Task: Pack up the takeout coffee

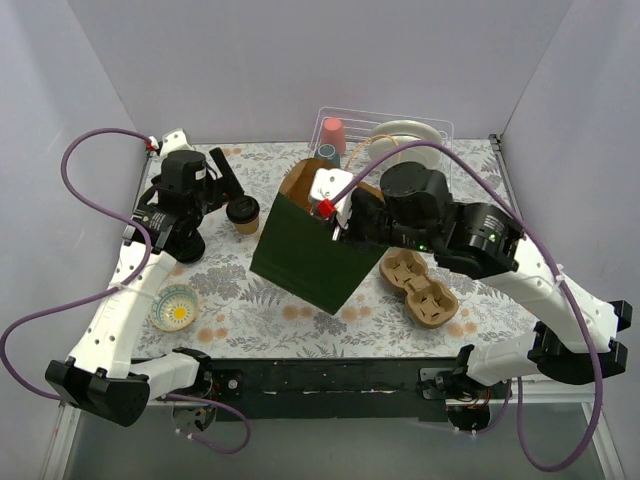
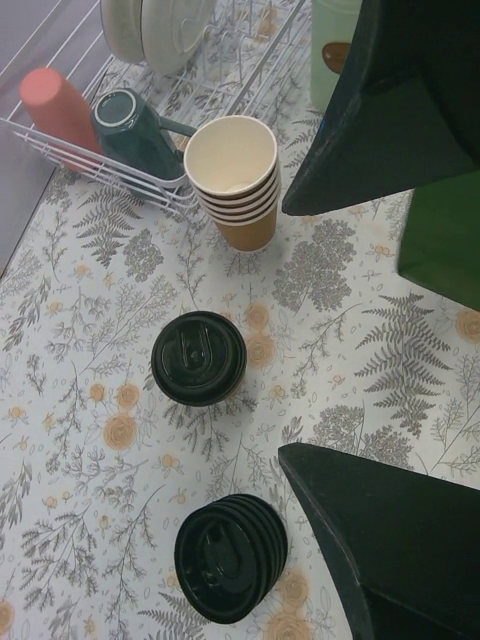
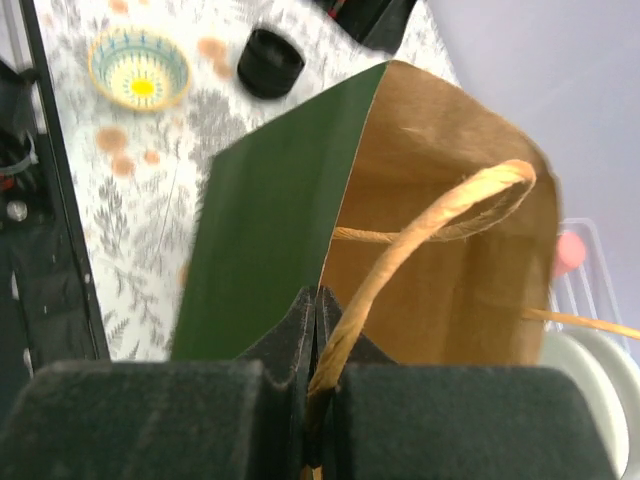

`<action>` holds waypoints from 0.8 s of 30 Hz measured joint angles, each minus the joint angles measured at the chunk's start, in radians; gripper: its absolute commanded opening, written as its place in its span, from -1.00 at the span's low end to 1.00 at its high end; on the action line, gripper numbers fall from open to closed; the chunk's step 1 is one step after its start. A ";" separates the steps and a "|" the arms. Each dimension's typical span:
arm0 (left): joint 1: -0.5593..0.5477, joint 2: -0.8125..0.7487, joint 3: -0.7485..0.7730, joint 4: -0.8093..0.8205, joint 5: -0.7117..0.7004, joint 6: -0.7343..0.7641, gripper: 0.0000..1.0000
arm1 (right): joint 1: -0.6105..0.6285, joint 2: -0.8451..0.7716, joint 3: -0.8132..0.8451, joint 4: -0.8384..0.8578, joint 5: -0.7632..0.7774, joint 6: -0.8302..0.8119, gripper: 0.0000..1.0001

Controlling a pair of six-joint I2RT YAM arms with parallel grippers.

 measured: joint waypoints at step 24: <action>0.000 0.001 -0.150 0.041 0.020 0.027 0.96 | 0.064 -0.048 -0.473 0.089 0.060 -0.045 -0.97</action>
